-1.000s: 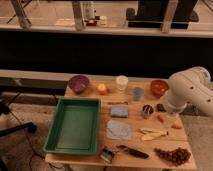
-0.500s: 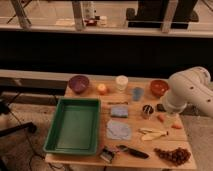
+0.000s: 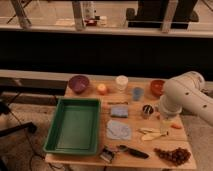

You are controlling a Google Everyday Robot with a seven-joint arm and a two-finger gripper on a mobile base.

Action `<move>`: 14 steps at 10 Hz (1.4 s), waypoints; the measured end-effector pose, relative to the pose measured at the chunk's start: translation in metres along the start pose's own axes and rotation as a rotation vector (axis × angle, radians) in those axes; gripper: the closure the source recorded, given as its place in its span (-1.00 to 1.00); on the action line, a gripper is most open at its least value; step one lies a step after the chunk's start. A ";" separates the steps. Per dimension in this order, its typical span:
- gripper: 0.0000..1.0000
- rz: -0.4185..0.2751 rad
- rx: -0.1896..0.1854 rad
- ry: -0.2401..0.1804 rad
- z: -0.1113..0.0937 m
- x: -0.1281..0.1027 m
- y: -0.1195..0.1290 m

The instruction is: Place brush in table surface

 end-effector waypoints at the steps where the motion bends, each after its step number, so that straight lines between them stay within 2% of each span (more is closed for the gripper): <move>1: -0.60 -0.001 0.000 0.001 0.000 0.000 0.001; 3: -0.60 -0.018 -0.007 0.001 0.005 -0.004 0.007; 6: -0.60 -0.054 -0.020 -0.014 0.011 -0.027 0.027; 9: -0.60 -0.093 -0.033 -0.018 0.018 -0.034 0.040; 14: -0.60 -0.139 -0.049 -0.029 0.028 -0.067 0.057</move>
